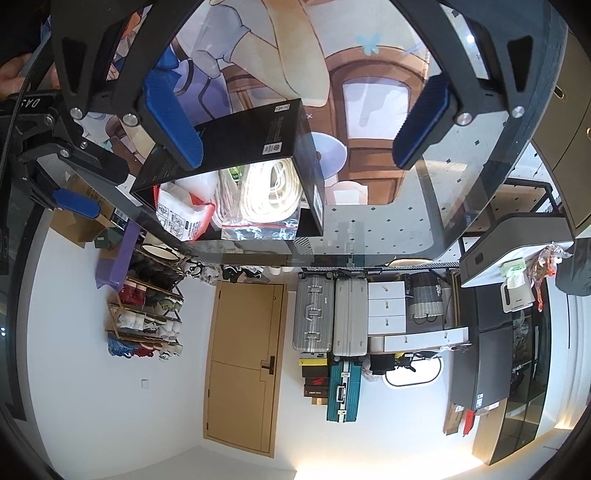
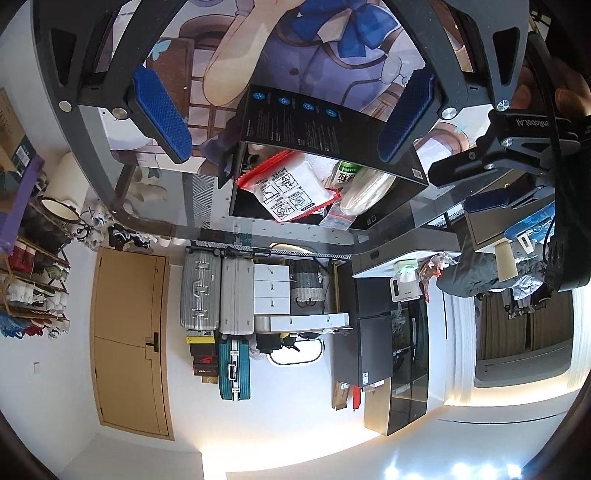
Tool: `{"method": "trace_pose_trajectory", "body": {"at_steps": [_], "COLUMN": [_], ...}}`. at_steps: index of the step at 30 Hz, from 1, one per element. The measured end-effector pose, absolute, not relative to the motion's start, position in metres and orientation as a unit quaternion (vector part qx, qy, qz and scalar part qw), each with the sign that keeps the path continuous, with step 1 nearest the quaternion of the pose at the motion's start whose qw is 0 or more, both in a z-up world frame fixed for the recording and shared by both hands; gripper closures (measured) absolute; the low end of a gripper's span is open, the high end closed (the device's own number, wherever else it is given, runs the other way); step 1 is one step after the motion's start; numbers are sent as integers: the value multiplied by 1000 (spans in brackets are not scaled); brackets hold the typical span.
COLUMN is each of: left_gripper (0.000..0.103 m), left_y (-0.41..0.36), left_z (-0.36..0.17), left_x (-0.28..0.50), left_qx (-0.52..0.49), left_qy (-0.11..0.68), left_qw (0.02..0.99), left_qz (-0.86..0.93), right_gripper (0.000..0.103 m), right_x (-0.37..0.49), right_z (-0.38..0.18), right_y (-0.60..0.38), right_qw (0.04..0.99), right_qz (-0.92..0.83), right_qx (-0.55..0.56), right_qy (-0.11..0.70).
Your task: Organize soft objects
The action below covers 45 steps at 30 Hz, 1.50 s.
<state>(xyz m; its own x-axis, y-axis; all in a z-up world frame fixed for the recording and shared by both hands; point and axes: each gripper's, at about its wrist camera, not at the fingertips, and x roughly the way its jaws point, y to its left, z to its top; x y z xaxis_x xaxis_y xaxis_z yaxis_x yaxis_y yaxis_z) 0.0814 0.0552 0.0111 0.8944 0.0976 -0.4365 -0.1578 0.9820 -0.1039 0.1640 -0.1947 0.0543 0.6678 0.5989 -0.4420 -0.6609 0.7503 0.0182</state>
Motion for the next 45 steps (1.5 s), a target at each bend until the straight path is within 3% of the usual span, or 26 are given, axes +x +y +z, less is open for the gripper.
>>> {"method": "trace_pose_trajectory", "body": {"at_steps": [45], "left_gripper": [0], "left_y": [51], "left_z": [12], "left_x": [83], "left_qx": [-58], "left_qy": [220], "left_qw": [972], "left_qz": [63], "right_gripper": [0], "right_x": [158], "right_z": [58], "right_y": [-196], "right_qw": [914], "right_qz": [344], "right_qx": [-71], "right_qy": [204]}}
